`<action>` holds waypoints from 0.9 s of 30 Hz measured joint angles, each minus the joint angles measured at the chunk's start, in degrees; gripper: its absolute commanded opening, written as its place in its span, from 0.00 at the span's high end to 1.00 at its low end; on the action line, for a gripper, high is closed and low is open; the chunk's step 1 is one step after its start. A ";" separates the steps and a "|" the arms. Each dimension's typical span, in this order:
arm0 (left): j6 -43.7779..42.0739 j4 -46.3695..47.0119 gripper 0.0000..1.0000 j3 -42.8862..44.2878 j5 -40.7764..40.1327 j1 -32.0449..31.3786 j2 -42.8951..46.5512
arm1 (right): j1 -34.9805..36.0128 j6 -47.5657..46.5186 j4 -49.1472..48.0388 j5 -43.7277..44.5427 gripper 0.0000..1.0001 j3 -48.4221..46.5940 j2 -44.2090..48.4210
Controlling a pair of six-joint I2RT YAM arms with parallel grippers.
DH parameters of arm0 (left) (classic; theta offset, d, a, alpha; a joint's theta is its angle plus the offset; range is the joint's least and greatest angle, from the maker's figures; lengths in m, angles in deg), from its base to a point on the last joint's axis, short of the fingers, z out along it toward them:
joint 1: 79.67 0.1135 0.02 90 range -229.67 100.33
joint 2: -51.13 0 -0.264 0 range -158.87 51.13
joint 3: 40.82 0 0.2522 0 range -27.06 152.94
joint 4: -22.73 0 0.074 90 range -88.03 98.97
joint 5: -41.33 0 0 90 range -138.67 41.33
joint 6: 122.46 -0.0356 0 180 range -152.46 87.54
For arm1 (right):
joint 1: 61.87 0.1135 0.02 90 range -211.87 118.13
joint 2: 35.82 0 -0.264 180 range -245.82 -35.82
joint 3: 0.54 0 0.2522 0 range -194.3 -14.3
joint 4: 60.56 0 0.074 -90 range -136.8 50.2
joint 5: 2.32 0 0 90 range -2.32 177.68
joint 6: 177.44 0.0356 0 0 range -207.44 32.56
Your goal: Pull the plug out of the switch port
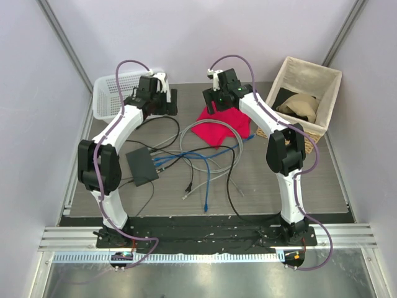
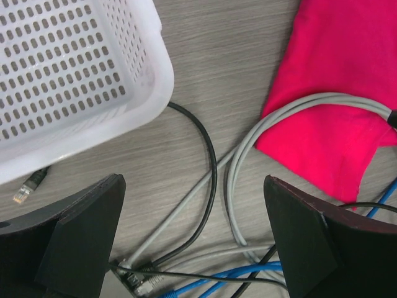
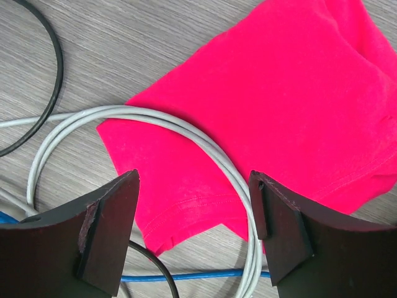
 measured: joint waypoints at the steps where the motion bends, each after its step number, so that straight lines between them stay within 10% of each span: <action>1: -0.02 0.02 0.00 -0.61 -0.07 0.00 0.59 | 0.00 0.15 0.02 0.00 0.21 0.00 0.00; 7: 0.00 0.04 0.00 -1.68 -0.42 0.00 1.97 | 0.24 -0.55 -0.68 2.32 0.29 0.74 0.00; 11: 0.15 0.04 0.00 -1.68 -0.39 0.02 1.97 | 0.07 0.22 -2.49 8.44 0.56 5.20 0.55; 27: 0.79 0.48 0.01 -5.16 -0.46 0.02 1.99 | -11.10 4.55 -5.86 22.91 0.64 28.35 13.18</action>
